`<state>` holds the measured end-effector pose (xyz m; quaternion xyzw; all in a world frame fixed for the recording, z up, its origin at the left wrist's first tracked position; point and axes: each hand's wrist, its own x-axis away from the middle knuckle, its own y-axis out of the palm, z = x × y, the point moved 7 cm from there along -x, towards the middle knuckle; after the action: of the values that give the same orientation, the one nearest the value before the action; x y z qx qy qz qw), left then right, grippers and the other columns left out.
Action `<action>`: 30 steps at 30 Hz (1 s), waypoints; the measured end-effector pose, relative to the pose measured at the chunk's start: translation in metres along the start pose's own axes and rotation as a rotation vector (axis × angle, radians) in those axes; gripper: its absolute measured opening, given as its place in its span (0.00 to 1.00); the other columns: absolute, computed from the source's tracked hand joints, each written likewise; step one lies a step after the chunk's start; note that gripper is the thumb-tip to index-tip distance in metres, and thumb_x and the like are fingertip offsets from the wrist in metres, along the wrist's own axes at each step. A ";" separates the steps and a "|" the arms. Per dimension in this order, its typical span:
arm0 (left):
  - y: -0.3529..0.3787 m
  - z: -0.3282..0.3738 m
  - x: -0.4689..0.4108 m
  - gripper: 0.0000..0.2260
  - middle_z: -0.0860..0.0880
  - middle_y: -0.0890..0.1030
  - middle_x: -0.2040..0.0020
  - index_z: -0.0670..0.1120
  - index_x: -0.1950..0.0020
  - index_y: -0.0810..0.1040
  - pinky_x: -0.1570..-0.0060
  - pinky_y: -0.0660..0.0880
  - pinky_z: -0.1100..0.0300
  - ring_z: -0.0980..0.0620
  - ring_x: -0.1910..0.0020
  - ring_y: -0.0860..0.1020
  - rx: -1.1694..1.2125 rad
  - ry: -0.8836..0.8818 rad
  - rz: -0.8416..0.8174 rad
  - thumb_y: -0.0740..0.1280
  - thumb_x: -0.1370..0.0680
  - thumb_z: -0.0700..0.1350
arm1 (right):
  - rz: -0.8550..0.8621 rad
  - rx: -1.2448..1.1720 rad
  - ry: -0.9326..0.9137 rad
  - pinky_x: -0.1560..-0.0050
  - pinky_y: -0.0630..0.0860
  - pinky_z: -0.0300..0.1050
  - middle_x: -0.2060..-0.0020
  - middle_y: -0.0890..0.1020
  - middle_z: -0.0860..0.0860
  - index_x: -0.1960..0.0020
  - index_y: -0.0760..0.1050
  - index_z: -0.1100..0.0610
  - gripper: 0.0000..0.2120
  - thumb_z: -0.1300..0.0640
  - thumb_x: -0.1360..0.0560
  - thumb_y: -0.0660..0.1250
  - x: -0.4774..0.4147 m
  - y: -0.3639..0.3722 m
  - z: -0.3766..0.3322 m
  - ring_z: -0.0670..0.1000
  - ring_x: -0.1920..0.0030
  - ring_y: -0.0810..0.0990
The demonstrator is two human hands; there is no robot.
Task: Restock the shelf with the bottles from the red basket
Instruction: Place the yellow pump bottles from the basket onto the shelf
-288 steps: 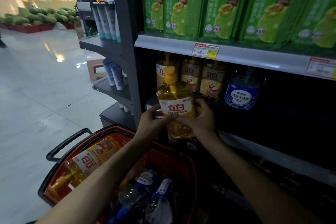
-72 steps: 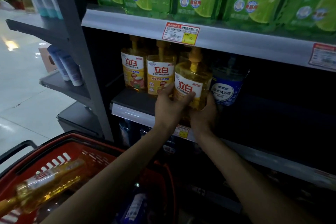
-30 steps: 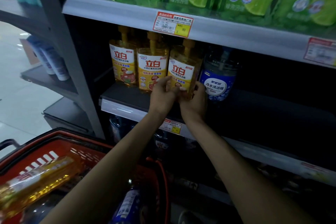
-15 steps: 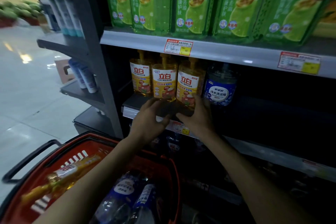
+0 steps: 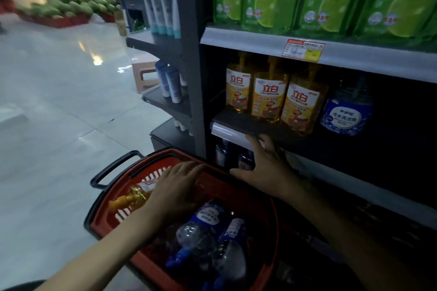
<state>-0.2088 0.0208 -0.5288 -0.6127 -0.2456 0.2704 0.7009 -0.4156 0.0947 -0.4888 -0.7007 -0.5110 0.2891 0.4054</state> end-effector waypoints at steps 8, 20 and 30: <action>0.050 -0.055 0.033 0.36 0.42 0.66 0.20 0.51 0.18 0.61 0.25 0.62 0.37 0.38 0.22 0.65 -0.223 -0.039 -0.054 0.61 0.22 0.65 | -0.331 0.383 -0.147 0.21 0.48 0.61 0.20 0.46 0.58 0.19 0.46 0.48 0.43 0.39 0.23 0.67 0.027 0.085 -0.024 0.63 0.20 0.45; 0.082 -0.108 0.009 0.40 0.36 0.62 0.21 0.47 0.17 0.50 0.32 0.69 0.37 0.36 0.26 0.67 -0.484 -0.181 -0.170 0.65 0.21 0.62 | -0.455 0.562 -0.323 0.20 0.45 0.63 0.20 0.49 0.61 0.18 0.44 0.52 0.44 0.39 0.22 0.66 0.041 0.137 -0.047 0.63 0.19 0.46; 0.094 -0.122 -0.014 0.43 0.33 0.74 0.33 0.42 0.18 0.48 0.43 0.75 0.34 0.32 0.39 0.76 -0.374 -0.339 -0.274 0.71 0.22 0.55 | -0.487 0.586 -0.313 0.20 0.48 0.62 0.21 0.53 0.59 0.18 0.45 0.52 0.43 0.40 0.22 0.66 0.044 0.141 -0.031 0.62 0.20 0.50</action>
<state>-0.1441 -0.0677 -0.6374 -0.6385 -0.4854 0.2215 0.5546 -0.3086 0.1066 -0.5941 -0.3617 -0.6135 0.4212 0.5616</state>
